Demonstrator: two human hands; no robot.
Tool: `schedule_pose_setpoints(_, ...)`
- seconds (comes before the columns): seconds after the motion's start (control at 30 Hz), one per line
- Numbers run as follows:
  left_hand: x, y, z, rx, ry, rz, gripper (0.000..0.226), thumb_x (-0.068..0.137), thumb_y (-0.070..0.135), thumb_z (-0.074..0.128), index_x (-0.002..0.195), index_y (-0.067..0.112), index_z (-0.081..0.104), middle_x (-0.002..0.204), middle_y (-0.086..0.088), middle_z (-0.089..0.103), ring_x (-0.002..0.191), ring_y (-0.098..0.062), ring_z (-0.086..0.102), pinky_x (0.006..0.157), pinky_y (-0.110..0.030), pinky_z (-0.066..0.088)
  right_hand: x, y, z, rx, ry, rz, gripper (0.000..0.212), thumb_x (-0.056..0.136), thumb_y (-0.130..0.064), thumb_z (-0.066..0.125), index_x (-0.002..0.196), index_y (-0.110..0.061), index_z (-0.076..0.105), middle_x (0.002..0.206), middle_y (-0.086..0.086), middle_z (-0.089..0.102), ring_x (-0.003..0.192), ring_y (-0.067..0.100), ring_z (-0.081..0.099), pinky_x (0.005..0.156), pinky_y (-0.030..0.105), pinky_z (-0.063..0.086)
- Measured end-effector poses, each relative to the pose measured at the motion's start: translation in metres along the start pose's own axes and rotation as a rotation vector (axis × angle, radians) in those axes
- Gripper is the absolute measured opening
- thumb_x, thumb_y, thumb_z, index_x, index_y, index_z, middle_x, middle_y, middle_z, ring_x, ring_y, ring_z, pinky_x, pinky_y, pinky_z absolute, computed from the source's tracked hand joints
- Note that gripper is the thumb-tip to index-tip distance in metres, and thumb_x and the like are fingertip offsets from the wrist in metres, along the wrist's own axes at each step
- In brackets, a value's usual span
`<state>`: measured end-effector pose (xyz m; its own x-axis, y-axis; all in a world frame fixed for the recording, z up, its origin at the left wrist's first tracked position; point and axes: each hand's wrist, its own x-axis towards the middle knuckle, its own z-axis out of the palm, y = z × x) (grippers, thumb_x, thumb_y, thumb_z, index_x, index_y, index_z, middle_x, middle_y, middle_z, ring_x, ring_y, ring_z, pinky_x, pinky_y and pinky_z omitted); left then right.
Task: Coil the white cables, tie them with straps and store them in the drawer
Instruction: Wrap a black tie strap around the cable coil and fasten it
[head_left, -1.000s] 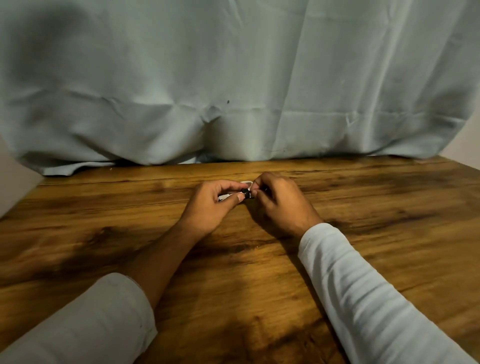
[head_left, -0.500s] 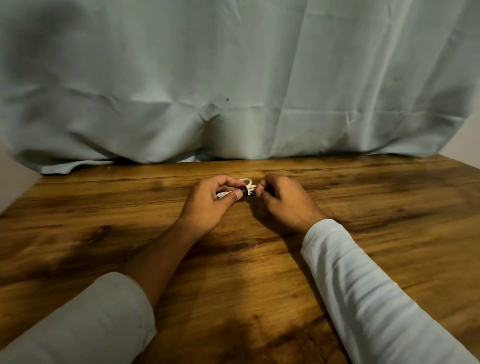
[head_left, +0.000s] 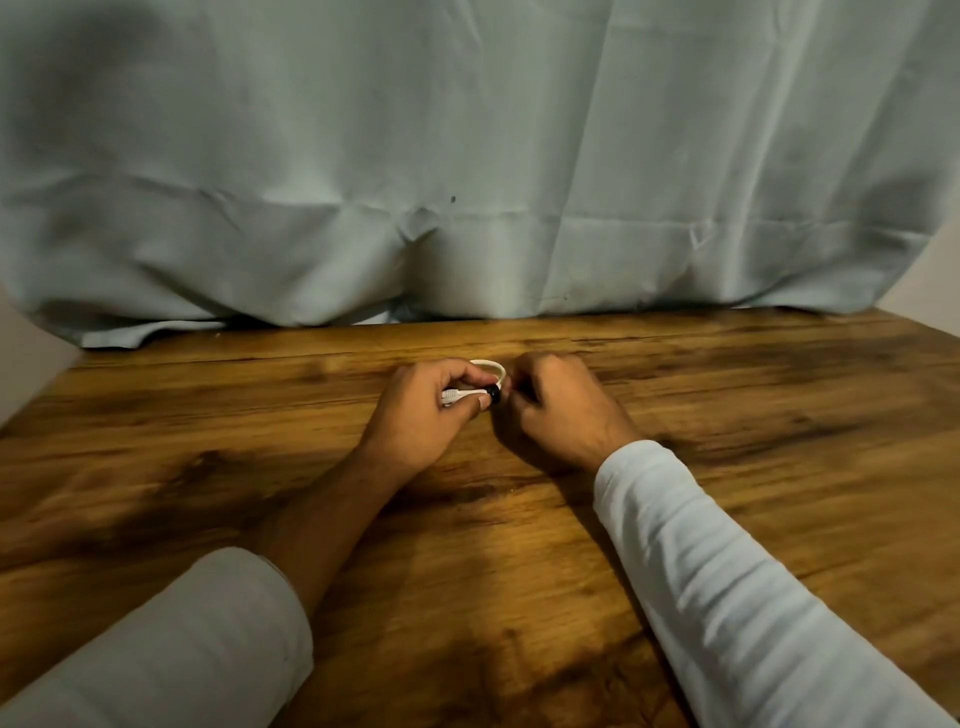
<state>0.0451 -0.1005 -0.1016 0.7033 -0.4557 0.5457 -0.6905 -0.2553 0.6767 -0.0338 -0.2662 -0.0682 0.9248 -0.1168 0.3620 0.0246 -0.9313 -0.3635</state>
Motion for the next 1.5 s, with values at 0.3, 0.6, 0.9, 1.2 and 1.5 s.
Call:
schedule_pose_setpoints(0.3,-0.001,-0.001,-0.001,-0.124,-0.002,-0.083,0.023,0.087,0.009,0.078,0.107,0.02,0.079,0.1,0.007,0.079,0.096,-0.006,0.073,0.093,-0.036,0.059,0.003,0.009,0.009,0.159,0.096,-0.007,0.005,0.09,-0.022,0.07,0.087,-0.025,0.071,0.083,-0.007,0.072,0.082,0.015,0.067,0.075,0.037,0.056)
schedule_pose_setpoints(0.6,-0.002,-0.001,-0.005,-0.331,-0.018,-0.186,0.021,0.09,0.006,0.075,0.108,0.016,0.077,0.098,0.0,0.079,0.096,-0.018,0.074,0.086,-0.035,0.06,0.001,0.011,0.01,0.468,0.139,0.025,0.026,0.087,-0.004,0.075,0.085,-0.03,0.078,0.084,-0.011,0.077,0.081,0.002,0.071,0.073,0.015,0.053)
schedule_pose_setpoints(0.9,-0.002,-0.001,-0.013,-0.367,-0.143,-0.153,0.035,0.091,-0.007,0.067,0.124,0.004,0.071,0.118,-0.005,0.076,0.107,-0.01,0.071,0.096,-0.02,0.053,0.002,0.014,0.015,0.518,0.177,0.049,0.03,0.084,-0.005,0.079,0.075,-0.034,0.075,0.081,-0.008,0.078,0.079,0.011,0.073,0.076,0.027,0.059)
schedule_pose_setpoints(1.2,-0.001,0.0,-0.014,-0.431,-0.136,-0.191,0.033,0.096,-0.009,0.06,0.122,0.007,0.071,0.117,-0.006,0.076,0.108,-0.015,0.071,0.094,-0.023,0.055,0.003,0.008,0.014,0.406,0.225,-0.032,0.025,0.086,-0.006,0.077,0.083,-0.032,0.076,0.083,-0.013,0.075,0.081,0.001,0.069,0.074,0.013,0.05)
schedule_pose_setpoints(1.5,-0.001,0.005,-0.012,-0.494,-0.1,-0.223,0.031,0.096,-0.01,0.058,0.123,0.002,0.068,0.115,-0.013,0.075,0.1,-0.015,0.069,0.089,-0.02,0.055,0.003,0.008,0.018,0.598,0.24,0.055,0.029,0.086,0.0,0.074,0.085,-0.029,0.078,0.086,-0.009,0.078,0.086,0.007,0.074,0.084,0.024,0.057)
